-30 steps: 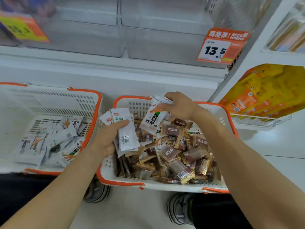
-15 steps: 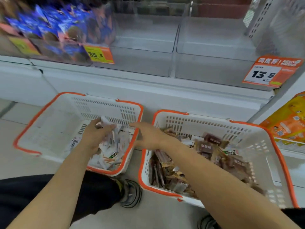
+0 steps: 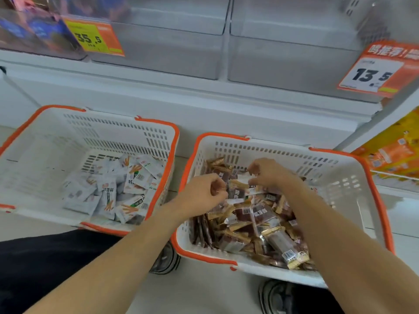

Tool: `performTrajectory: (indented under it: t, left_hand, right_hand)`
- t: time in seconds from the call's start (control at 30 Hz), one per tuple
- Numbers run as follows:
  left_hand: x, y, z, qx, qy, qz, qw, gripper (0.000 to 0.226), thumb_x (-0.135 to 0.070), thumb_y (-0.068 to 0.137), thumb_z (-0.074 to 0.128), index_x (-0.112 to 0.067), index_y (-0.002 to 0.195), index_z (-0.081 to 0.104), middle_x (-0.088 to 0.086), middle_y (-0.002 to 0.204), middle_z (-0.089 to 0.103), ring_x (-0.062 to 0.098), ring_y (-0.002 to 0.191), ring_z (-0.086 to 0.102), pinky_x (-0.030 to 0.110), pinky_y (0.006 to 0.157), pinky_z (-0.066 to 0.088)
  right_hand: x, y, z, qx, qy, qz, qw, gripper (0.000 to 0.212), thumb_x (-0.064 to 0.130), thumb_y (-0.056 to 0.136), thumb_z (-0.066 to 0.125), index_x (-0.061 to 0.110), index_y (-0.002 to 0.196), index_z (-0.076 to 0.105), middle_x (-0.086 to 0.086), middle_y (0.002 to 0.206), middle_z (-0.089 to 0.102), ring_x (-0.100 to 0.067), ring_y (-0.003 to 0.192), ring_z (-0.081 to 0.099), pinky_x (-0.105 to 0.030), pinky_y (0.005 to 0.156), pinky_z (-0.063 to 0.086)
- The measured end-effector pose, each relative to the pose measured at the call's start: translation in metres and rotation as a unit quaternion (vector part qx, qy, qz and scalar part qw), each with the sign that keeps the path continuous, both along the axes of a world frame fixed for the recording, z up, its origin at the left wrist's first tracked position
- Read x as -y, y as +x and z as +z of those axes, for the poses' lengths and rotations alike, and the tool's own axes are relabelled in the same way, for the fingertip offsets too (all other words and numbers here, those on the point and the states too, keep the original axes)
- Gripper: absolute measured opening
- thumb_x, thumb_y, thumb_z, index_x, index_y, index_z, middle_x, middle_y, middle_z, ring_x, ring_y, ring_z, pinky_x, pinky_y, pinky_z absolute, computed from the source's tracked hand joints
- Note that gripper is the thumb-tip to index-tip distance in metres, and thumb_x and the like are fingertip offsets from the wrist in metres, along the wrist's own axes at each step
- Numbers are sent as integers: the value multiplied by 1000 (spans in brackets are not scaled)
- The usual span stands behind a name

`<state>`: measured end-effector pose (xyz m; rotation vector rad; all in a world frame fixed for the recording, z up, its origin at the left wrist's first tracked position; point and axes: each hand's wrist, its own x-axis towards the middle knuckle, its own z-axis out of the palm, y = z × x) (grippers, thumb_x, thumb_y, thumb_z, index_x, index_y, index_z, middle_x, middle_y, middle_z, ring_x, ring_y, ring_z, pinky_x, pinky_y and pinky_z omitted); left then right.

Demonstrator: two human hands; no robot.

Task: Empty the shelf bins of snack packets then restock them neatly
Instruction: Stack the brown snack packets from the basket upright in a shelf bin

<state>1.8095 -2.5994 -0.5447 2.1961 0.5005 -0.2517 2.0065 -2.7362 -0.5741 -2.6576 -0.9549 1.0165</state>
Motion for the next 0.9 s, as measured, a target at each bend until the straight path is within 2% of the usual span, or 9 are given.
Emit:
performTrajectory:
  t: [0.1,0.17,0.23,0.33,0.4,0.5,0.6,0.7,0.9]
  left_hand:
    - [7,39,-30,-36,56,-70,995,33,-39,94,63,-17,118,61,0,121,59,18,110,56,33,95,47]
    - [8,62,-55,-47,104,-96,989,52,-44,91,64,-15,133,54,6,135,54,24,124,50,43,105,44]
    - [9,80,-75,-67,144,-134,978,73,-48,91,63,-15,150,38,10,154,37,29,142,33,47,117,32]
    - [10,101,-96,-72,156,-176,969,86,-49,92,64,-13,157,23,9,162,24,28,150,21,43,122,21]
    - [10,111,-106,-87,139,-193,967,80,-48,92,65,-15,155,29,8,158,35,28,145,33,42,119,29]
    - [12,116,-116,-113,165,-210,957,49,-53,92,62,-16,124,58,6,117,65,28,109,60,44,92,49]
    - [18,113,-119,-111,165,-205,958,39,-53,91,62,-17,106,62,2,97,66,24,90,62,42,83,50]
    - [18,109,-120,-115,132,-182,968,39,-47,89,69,-15,111,67,2,101,69,23,93,64,39,84,52]
    - [15,105,-125,-103,88,-110,985,50,-50,85,73,-19,122,64,1,119,57,20,109,58,33,91,48]
  right_hand:
    - [13,2,-28,-9,-8,17,1000,73,29,81,83,18,145,49,-4,146,52,-23,128,54,-32,106,42]
    - [19,5,-49,-9,-5,36,999,92,30,75,87,22,153,38,-2,157,41,-23,137,46,-34,113,37]
    - [25,10,-67,0,-17,59,998,106,37,72,89,26,157,27,-1,164,27,-25,146,34,-41,120,32]
    - [26,19,-82,17,-26,70,997,118,47,67,90,31,159,17,-2,164,25,-29,145,33,-50,116,36]
    - [26,22,-90,18,-39,60,997,114,51,70,87,30,158,19,-3,162,28,-30,145,33,-54,116,33]
    - [29,23,-101,15,-61,52,997,103,59,74,80,31,157,26,-5,159,34,-34,146,29,-57,117,21]
    - [29,26,-104,3,-47,44,998,90,59,78,77,30,152,34,-5,147,51,-34,141,35,-55,116,22]
    - [29,32,-97,-17,6,12,1000,75,47,73,85,27,136,49,-5,145,45,-30,133,43,-48,111,33]
    - [32,25,-102,3,56,9,998,62,40,68,90,22,113,51,-5,140,44,-30,125,44,-45,102,45]
